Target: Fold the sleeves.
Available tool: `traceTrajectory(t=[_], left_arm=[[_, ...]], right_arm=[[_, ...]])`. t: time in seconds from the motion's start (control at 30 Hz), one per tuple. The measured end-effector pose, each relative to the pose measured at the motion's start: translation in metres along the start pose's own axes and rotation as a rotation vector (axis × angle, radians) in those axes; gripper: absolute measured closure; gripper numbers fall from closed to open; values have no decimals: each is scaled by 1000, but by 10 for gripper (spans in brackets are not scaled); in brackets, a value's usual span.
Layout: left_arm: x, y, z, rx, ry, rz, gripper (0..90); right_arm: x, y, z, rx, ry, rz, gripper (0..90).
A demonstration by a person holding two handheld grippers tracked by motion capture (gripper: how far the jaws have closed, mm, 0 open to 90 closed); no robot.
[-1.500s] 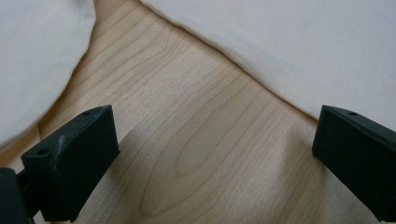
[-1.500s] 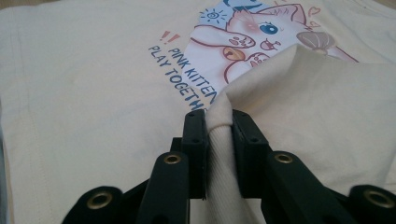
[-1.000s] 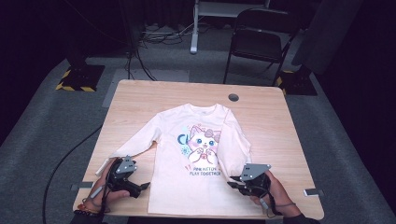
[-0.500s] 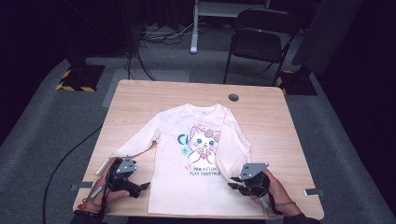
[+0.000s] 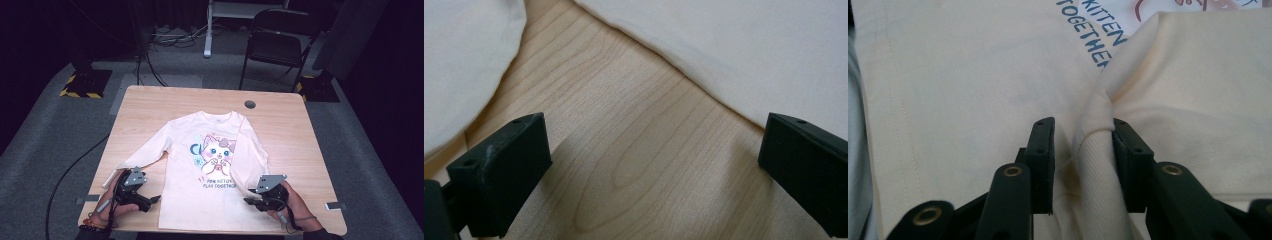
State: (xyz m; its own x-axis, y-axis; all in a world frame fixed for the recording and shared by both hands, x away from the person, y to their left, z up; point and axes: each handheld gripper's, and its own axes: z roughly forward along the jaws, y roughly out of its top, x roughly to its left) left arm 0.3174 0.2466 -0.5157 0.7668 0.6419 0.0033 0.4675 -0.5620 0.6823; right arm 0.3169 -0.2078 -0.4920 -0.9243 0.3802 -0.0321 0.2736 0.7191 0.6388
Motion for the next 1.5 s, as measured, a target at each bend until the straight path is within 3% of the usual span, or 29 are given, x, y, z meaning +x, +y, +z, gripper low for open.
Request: traceTrajectory(t=[0.23,0.37,0.47,0.7,1.17,1.5], left_arm=[[0,0,0,0,0,-1,4],[0,0,0,0,-1,-1,4],[0,0,0,0,-1,-1,3],[0,0,0,1,-1,0,3],[0,0,0,0,-1,-1,4],[0,0,0,1,-1,0,4]], right_arm=[[-2,0,-4,-15,-36,5,546],[-3,0,-7,-38,-39,9,417],[-2,1,-8,-38,-47,3,376],[-2,2,-18,-109,-100,20,206],[-5,0,-18,-94,-101,53,61],[-14,-5,-23,-103,-159,76,45]])
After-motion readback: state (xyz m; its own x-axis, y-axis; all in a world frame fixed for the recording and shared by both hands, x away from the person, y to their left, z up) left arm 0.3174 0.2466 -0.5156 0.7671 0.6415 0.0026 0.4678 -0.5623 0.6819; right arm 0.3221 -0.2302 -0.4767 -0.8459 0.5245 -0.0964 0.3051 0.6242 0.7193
